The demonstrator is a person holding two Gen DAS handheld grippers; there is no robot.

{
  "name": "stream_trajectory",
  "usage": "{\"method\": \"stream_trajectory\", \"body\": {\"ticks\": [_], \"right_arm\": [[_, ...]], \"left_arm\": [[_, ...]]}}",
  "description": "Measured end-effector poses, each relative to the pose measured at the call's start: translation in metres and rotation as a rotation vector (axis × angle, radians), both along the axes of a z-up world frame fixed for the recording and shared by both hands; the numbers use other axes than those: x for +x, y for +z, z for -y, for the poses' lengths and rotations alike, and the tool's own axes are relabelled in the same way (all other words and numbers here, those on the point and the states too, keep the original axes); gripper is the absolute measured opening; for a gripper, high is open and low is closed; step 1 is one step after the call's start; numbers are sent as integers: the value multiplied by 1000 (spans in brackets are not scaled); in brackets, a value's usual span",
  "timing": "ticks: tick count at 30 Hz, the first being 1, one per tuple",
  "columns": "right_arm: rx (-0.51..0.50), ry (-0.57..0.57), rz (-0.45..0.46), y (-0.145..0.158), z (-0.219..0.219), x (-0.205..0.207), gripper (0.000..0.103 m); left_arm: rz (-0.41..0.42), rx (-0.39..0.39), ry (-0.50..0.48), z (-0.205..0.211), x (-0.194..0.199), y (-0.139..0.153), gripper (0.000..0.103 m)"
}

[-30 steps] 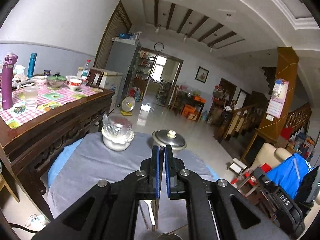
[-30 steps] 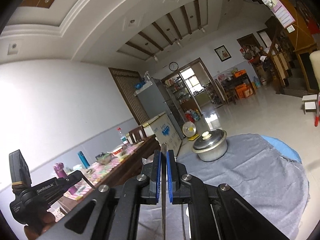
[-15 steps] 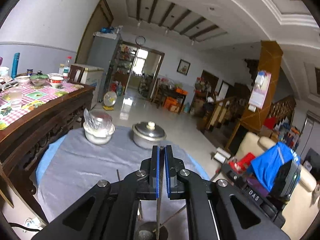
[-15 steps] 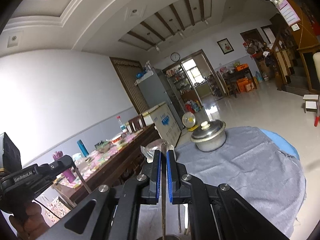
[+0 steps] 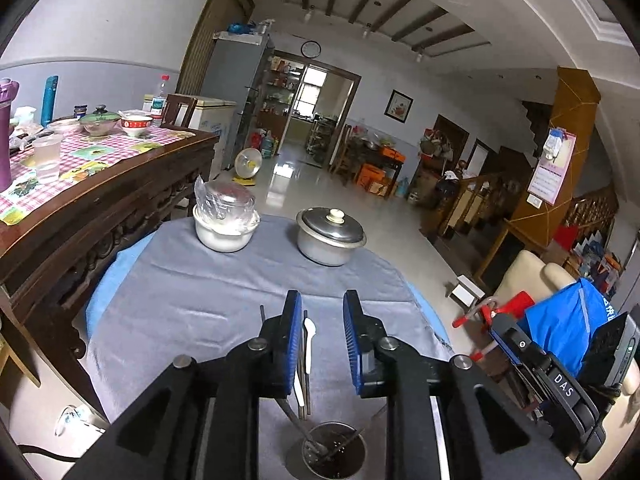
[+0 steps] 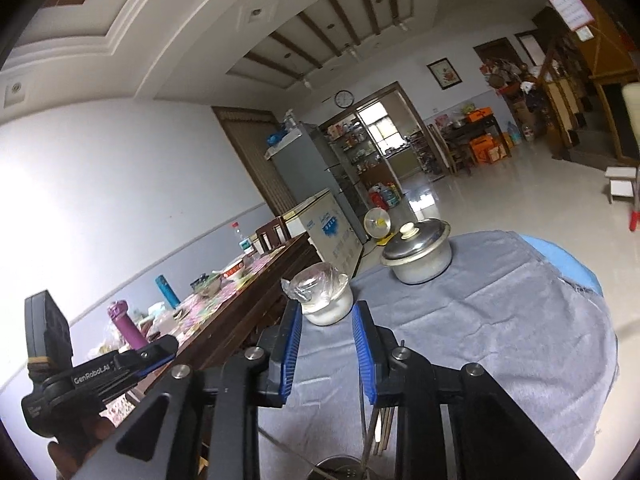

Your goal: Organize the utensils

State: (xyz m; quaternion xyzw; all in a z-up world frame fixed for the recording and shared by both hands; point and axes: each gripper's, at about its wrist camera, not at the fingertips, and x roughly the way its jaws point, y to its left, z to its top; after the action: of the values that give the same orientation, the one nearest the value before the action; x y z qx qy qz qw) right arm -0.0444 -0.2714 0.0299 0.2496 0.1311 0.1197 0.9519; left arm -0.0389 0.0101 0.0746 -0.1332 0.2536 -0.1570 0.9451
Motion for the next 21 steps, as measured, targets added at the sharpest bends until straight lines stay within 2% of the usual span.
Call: {"method": "stream_trajectory", "body": {"ticks": [7, 9, 11, 15, 17, 19, 21], "right_arm": [[3, -19, -6, -1, 2, 1, 28], [7, -28, -8, -2, 3, 1, 28], [15, -41, -11, -3, 6, 1, 28], [42, -75, -20, -7, 15, 0, 28], [53, -99, -27, -10, 21, -1, 29], [61, -126, -39, -14, 27, 1, 31], [74, -153, -56, -21, 34, 3, 45]], "left_arm": [[2, 0, 36, -7, 3, 0, 22], [10, 3, 73, -13, 2, 0, 29], [19, 1, 115, -21, 2, 1, 46], [48, 6, 216, -38, 0, 2, 59], [57, 13, 253, -47, 1, 1, 70], [54, 35, 293, -55, 5, -5, 72], [29, 64, 324, -63, 12, -16, 72]]}}
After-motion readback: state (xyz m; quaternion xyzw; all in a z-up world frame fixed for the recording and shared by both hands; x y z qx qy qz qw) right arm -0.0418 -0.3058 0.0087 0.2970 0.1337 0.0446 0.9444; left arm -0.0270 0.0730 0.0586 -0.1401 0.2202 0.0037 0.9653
